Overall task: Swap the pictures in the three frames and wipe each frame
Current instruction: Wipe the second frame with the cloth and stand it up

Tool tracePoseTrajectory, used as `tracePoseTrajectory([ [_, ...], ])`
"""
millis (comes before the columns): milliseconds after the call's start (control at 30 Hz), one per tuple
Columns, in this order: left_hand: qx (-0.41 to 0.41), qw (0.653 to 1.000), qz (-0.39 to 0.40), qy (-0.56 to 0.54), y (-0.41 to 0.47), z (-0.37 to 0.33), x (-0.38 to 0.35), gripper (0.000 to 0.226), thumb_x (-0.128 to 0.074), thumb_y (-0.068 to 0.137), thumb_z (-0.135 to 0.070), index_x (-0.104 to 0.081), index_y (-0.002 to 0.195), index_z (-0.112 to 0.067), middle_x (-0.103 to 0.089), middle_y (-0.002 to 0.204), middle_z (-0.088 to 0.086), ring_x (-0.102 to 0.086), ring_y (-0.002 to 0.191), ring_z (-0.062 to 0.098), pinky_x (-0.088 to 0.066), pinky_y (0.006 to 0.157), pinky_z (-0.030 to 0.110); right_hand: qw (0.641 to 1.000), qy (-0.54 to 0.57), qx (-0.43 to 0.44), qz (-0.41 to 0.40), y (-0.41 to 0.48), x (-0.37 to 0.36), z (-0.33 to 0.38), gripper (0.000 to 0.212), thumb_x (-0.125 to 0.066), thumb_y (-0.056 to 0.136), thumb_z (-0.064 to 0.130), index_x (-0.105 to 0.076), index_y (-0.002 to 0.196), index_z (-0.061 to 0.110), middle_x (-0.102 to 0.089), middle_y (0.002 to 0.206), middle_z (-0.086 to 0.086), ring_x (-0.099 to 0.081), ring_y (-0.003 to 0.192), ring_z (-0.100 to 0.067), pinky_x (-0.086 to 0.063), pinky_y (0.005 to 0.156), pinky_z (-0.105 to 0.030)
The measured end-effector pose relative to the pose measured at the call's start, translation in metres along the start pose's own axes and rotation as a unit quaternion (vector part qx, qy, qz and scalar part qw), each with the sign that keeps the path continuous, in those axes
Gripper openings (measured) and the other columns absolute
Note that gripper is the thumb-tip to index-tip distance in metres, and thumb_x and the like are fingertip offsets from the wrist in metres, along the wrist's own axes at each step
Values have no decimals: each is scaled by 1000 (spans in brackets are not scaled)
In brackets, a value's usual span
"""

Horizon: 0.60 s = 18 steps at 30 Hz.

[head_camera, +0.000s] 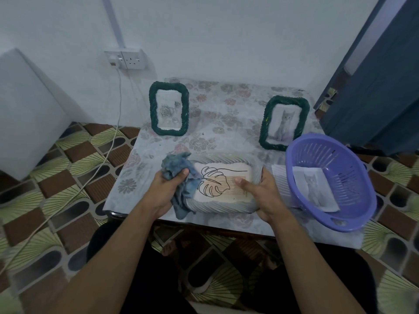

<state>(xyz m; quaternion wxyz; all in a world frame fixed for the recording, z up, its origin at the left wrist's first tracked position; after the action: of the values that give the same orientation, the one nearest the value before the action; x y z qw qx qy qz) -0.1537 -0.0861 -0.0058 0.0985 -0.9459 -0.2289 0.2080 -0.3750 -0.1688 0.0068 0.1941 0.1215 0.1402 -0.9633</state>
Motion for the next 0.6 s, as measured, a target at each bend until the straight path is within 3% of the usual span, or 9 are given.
tracePoseTrajectory([
  [67, 27, 999, 32, -24, -1, 3, 2, 35, -64, 80, -6, -63, 114, 0, -73, 108, 15, -70, 99, 28, -59, 84, 39, 1000, 5, -4, -2, 0, 2, -1, 40, -70, 81, -9, -61, 116, 8, -73, 110, -17, -70, 102, -32, -59, 84, -44],
  [167, 18, 999, 29, -3, -2, 5, 0, 24, -60, 87, -1, -63, 111, -1, -74, 102, 11, -71, 94, 25, -60, 82, 38, 1000, 10, -4, -5, -1, 2, -2, 42, -70, 80, -9, -60, 117, 6, -72, 110, -18, -70, 102, -33, -59, 82, -43],
  [333, -32, 995, -46, 84, 3, 5, 4, 8, -61, 94, -10, -68, 95, -8, -75, 86, 5, -72, 85, 21, -58, 73, 31, 1000, 0, -13, -9, -2, -4, -8, 42, -71, 80, -10, -59, 117, 6, -74, 107, -15, -70, 101, -32, -60, 82, -43],
  [467, -88, 977, -115, 154, 1, -2, 2, 16, -62, 96, -22, -70, 84, -14, -72, 74, 0, -68, 70, 8, -54, 62, 24, 1000, 14, -17, 0, -3, -10, -14, 52, -72, 79, -7, -53, 127, -1, -70, 114, -20, -68, 107, -34, -59, 86, -46],
  [600, -114, 970, -148, 155, -4, -8, -1, 24, -59, 97, -33, -69, 84, -16, -70, 73, -4, -66, 65, 2, -50, 56, 20, 999, 25, -21, 8, -7, -12, -12, 43, -70, 81, -8, -58, 121, 4, -73, 109, -15, -71, 102, -30, -60, 79, -39],
])
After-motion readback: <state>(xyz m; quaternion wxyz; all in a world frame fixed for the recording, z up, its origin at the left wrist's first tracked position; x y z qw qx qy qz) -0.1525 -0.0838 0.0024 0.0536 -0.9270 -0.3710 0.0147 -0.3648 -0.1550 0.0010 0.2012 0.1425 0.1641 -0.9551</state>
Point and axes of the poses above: each hand's wrist, its own y-axis towards the middle knuckle, its own x-axis out of the back of the hand, z = x × y, the point moved 6 cm from there along y, towards the middle knuckle
